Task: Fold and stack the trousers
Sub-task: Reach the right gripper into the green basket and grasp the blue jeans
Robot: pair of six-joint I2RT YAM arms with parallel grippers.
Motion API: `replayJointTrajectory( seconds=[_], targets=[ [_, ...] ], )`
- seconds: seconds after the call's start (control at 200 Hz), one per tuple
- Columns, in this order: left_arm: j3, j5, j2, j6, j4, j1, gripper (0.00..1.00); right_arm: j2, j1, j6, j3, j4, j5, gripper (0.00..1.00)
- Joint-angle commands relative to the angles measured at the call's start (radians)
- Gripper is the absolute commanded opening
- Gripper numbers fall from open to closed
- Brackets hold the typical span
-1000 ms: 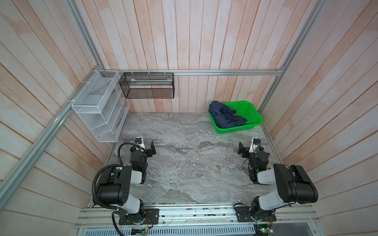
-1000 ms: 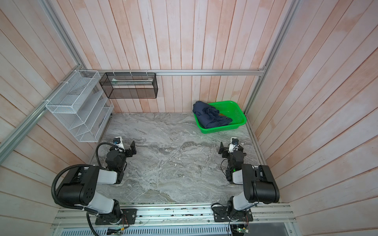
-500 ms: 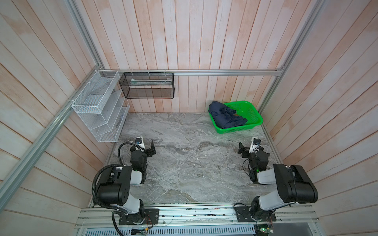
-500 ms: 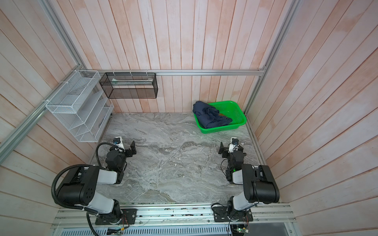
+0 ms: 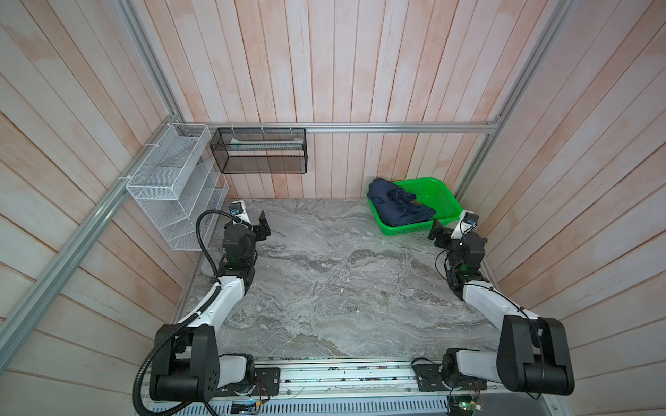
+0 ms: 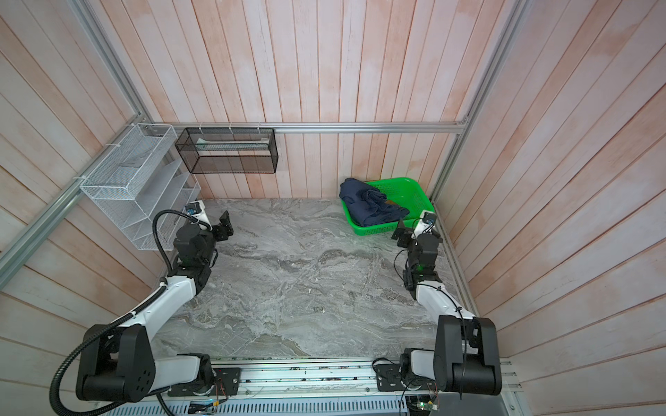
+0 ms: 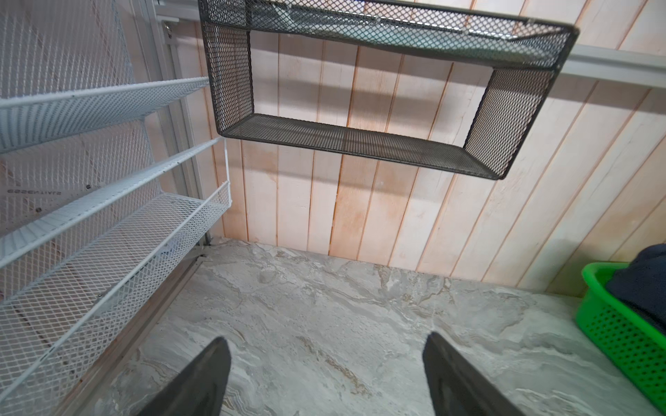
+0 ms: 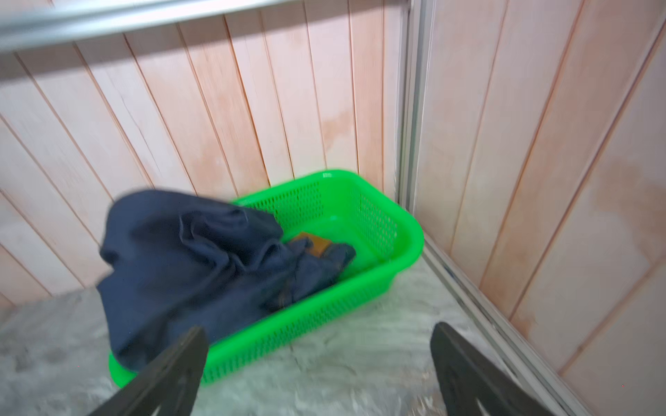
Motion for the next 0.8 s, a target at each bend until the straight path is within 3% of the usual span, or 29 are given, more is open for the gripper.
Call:
replayJointTrajectory(
  seconds=[0.0, 0.225, 0.335, 0.675, 0.795],
  targets=[
    [0.081, 0.035, 0.003, -0.106, -0.297, -0.023, 0.85, 0.028, 0.006, 0.162, 0.081, -0.298, -0.037, 0.97],
    [0.171, 0.158, 0.032, -0.2, -0.486, -0.08, 0.85, 0.225, 0.079, 0.271, 0.391, -0.492, -0.213, 0.95],
    [0.17, 0.207, 0.041, -0.237, -0.52, -0.1, 0.85, 0.349, 0.124, 0.302, 0.522, -0.539, -0.243, 0.95],
    [0.142, 0.248, 0.014, -0.25, -0.575, -0.142, 0.86, 0.649, 0.155, 0.456, 0.721, -0.508, -0.352, 0.95],
    [0.128, 0.254, -0.02, -0.256, -0.572, -0.142, 0.86, 0.732, 0.159, 0.49, 0.791, -0.474, -0.398, 0.87]
  ],
)
